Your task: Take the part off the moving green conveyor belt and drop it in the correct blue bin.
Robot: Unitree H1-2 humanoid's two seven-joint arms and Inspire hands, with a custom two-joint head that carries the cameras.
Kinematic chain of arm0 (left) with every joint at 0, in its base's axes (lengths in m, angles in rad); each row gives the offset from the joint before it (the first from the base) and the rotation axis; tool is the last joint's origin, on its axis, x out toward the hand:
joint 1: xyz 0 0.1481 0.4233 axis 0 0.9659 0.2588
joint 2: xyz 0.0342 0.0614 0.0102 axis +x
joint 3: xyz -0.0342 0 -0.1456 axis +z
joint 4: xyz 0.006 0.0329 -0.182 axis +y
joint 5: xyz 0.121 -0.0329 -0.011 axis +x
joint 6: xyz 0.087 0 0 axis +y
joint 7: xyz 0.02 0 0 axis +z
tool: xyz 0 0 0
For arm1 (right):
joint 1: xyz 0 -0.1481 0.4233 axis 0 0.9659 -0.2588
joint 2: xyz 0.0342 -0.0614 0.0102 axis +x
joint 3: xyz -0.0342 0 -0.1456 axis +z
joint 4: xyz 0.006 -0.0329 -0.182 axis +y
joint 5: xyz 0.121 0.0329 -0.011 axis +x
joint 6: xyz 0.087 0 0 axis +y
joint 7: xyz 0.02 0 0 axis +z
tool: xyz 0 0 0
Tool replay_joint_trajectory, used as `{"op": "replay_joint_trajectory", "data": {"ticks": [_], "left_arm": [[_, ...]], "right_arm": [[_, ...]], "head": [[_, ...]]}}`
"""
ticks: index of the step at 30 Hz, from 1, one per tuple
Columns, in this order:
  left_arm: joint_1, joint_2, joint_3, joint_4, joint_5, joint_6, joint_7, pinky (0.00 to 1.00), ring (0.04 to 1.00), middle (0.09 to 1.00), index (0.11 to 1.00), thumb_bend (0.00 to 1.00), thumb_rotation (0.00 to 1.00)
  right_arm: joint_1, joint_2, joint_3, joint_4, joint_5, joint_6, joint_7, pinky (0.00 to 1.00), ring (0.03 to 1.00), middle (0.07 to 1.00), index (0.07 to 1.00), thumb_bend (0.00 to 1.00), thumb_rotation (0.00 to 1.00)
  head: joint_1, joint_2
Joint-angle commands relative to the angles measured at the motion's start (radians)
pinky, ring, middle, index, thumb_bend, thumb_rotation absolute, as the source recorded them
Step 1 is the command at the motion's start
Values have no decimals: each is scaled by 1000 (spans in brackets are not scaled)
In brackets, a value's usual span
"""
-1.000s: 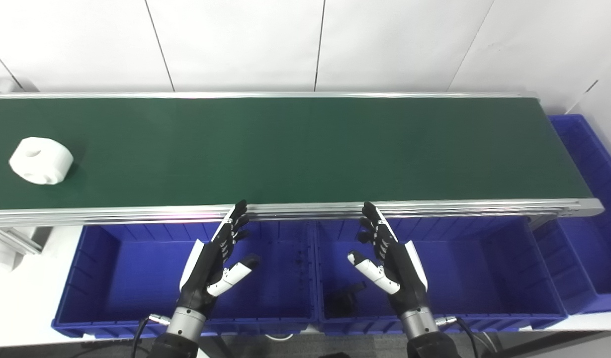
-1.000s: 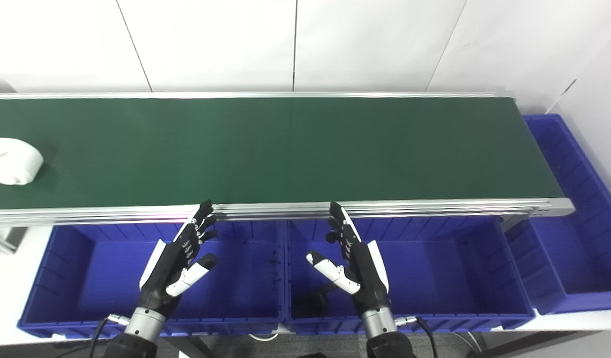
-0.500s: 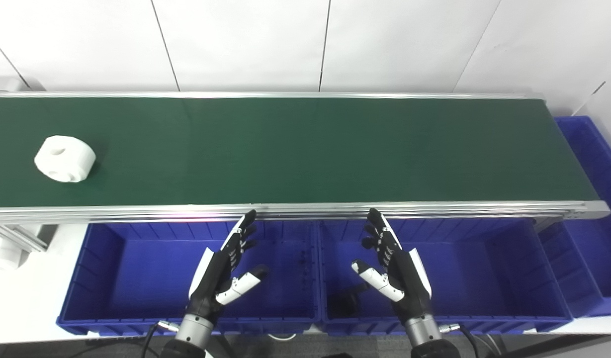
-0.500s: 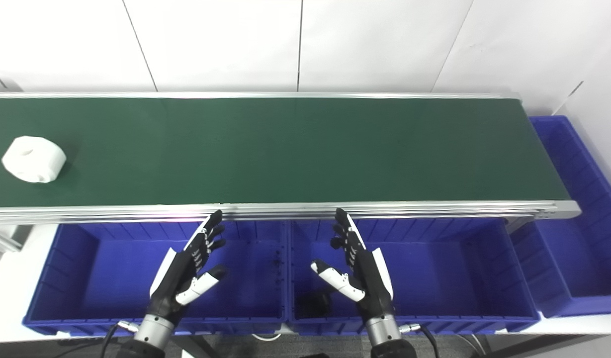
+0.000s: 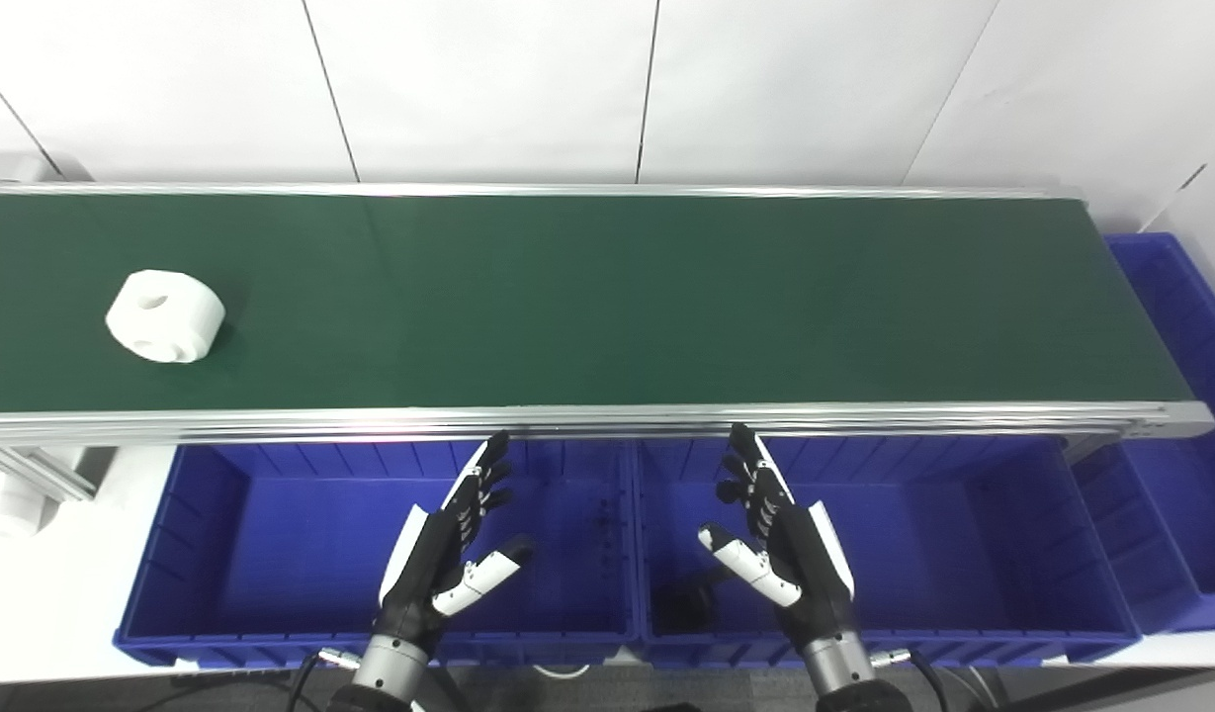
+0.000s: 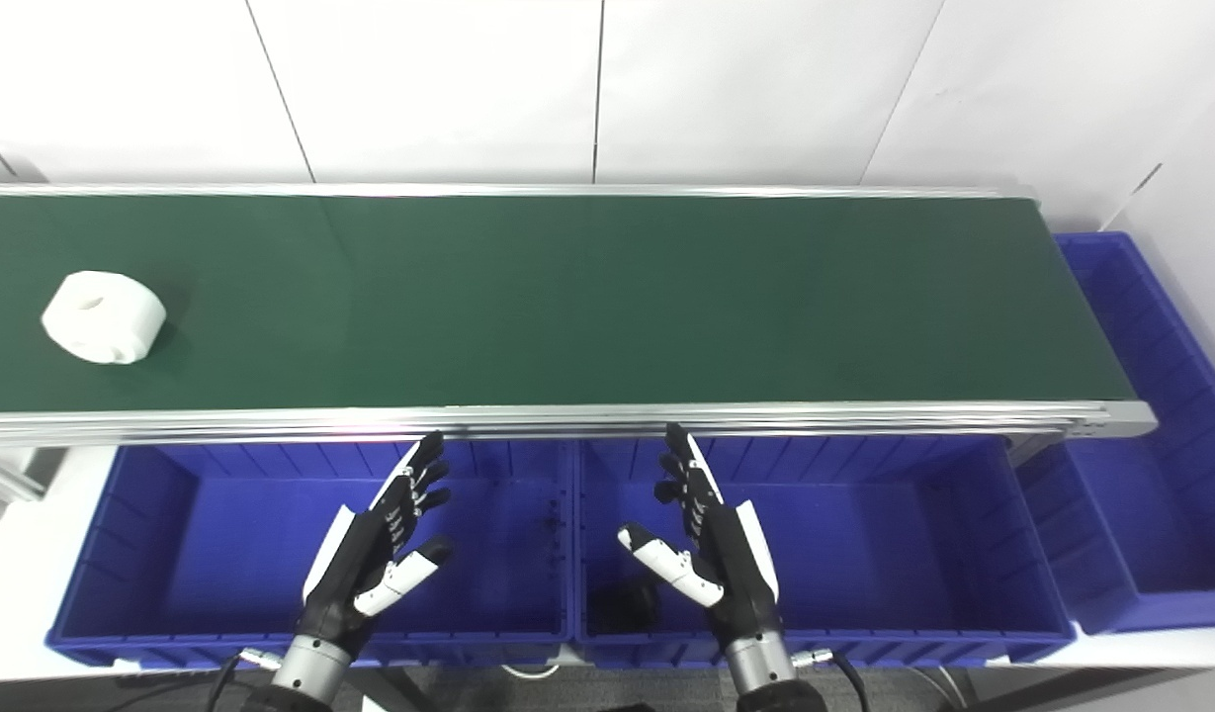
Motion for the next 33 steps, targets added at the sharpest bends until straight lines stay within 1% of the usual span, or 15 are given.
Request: {"op": "replay_joint_trajectory", "data": {"ticks": [1,5,9,10,11,14,15,19,20,21,24,26,27,30,33], "left_arm": [[-18,-5,-7,-19,6,-47,16,882,954,985,959,653,712],[-16,-2,-12,-18,2,-45,21,879,949,978,958,650,710],[-18,1,-19,-5,1,-46,29,879,947,980,958,641,692],[-18,0,-18,1,0,-47,30,878,946,980,956,641,688],[-18,-2,-18,5,-1,-47,31,872,946,976,949,663,683],[-20,-2,-24,17,2,-47,35,866,944,973,944,686,682],[-22,-3,-28,22,3,-47,37,860,942,972,943,696,678],[-28,-4,-43,44,-6,-47,41,835,923,963,929,724,635],[-30,-5,-46,49,-6,-47,44,826,918,958,922,739,622],[-33,-5,-51,54,-1,-47,50,825,915,954,918,746,613],[-39,-3,-62,61,17,-47,66,822,907,943,913,759,607],[-41,-4,-66,65,15,-47,69,823,901,934,907,770,592],[-42,-4,-68,67,12,-47,71,817,895,927,901,779,572],[-46,-2,-77,70,8,-47,77,813,892,924,901,779,564],[-49,-1,-83,73,3,-47,83,803,886,917,888,769,516]], "right_arm": [[-7,-2,1,-11,6,-62,14,954,977,991,989,777,568],[-7,-4,0,-1,0,-70,11,950,979,995,992,773,579],[-5,-1,0,6,9,-72,14,945,973,991,989,785,575],[-6,-1,0,15,7,-84,14,950,977,992,990,787,571],[-7,-2,0,23,5,-93,15,954,982,997,994,773,568],[-8,-6,-1,36,4,-106,19,960,989,1000,999,760,573],[-9,-9,-4,43,11,-108,22,963,994,1000,1000,744,566],[-18,-16,-15,66,38,-111,44,995,1000,1000,1000,721,574],[-19,-17,-19,69,44,-111,52,998,1000,1000,1000,699,572],[-21,-18,-23,72,44,-111,56,1000,1000,1000,1000,679,572],[-24,-24,-31,80,22,-111,50,1000,1000,1000,1000,640,596],[-26,-23,-38,81,39,-111,64,1000,1000,1000,1000,593,562],[-26,-22,-40,81,43,-111,69,1000,1000,1000,1000,556,547],[-27,-23,-45,80,34,-111,72,1000,1000,1000,1000,529,552],[-28,-23,-50,83,32,-111,76,1000,1000,1000,1000,459,580]], "head": [[2,-4],[4,-10],[20,-46],[49,-75],[49,-75],[116,-114],[179,-136],[283,-176],[283,-176],[318,-189],[357,-204],[384,-206],[384,-206],[405,-213],[407,-213]]}}
